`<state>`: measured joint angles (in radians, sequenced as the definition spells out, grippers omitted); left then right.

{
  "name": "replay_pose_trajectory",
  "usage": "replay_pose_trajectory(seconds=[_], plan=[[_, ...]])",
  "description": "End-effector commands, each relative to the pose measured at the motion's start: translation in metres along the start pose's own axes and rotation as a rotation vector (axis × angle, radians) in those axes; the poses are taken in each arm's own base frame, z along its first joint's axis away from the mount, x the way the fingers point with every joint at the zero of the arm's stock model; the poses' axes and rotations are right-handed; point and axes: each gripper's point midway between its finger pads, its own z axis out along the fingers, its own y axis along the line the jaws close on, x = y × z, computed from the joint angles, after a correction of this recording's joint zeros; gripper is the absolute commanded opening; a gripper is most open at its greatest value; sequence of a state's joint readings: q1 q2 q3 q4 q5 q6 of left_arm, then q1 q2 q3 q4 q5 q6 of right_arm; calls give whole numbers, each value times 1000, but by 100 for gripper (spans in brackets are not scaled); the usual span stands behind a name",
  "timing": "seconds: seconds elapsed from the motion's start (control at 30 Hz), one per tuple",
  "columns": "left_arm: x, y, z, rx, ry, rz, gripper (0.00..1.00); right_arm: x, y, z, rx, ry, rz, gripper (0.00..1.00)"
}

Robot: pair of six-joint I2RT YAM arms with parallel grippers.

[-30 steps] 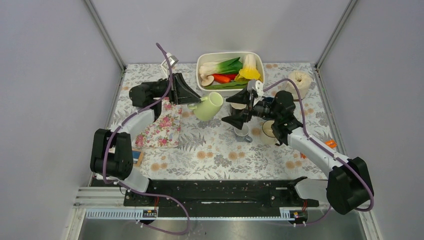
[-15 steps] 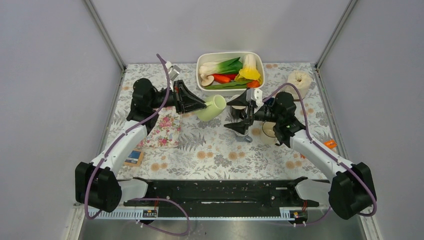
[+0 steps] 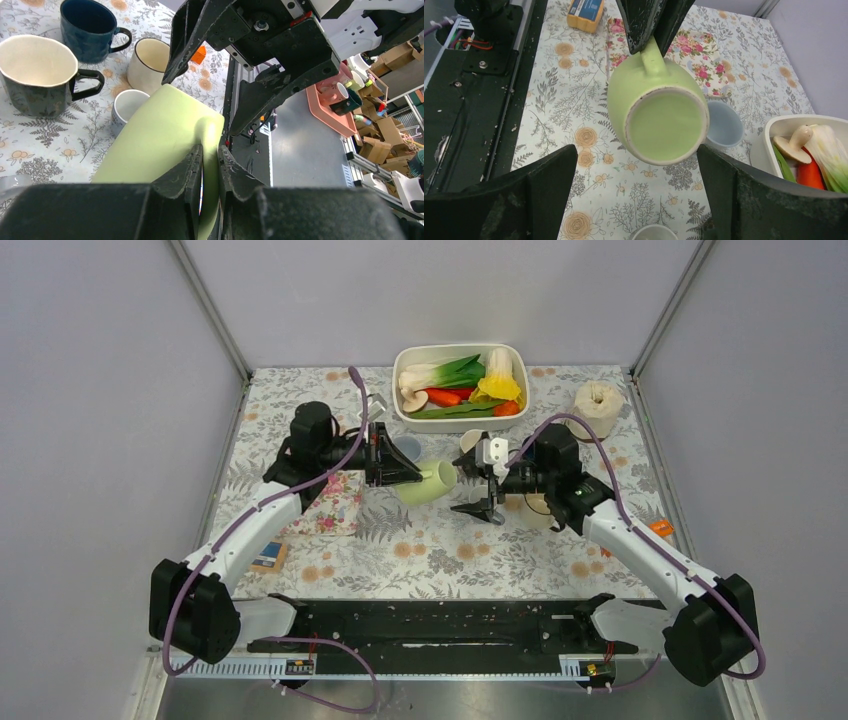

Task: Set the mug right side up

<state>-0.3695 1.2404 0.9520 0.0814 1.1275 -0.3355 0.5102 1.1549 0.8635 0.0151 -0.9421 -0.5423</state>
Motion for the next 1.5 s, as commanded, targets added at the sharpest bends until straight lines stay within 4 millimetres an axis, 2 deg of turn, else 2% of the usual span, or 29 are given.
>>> replay_pose_trajectory(seconds=[0.0,0.1,0.27,0.37,0.73,0.9,1.07,1.2,1.27,1.37,1.47], plan=[[-22,-22,4,61,-34,165,0,0,1,2,-6,54,-64,100],[-17,-25,6,74,-20,169,0,-1,1,3,-7,62,-63,99],[-10,-21,6,54,-10,173,0,-7,-13,-3,72,84,-102,99],[-7,-19,6,53,-3,171,0,-8,-12,-5,69,94,-110,100],[0,-21,11,68,12,161,0,8,14,25,-92,136,-25,99],[0,-26,11,88,5,158,0,20,19,39,-126,162,-7,99],[0,-30,11,106,-6,156,0,24,23,50,-149,168,13,99],[0,-32,10,112,-9,159,0,27,20,55,-129,175,24,99],[0,-32,10,110,-12,162,0,28,19,56,-127,178,31,92],[1,-31,10,106,-14,167,0,29,20,57,-132,184,34,74],[3,-29,10,100,-8,170,0,30,21,56,-136,194,32,60]])
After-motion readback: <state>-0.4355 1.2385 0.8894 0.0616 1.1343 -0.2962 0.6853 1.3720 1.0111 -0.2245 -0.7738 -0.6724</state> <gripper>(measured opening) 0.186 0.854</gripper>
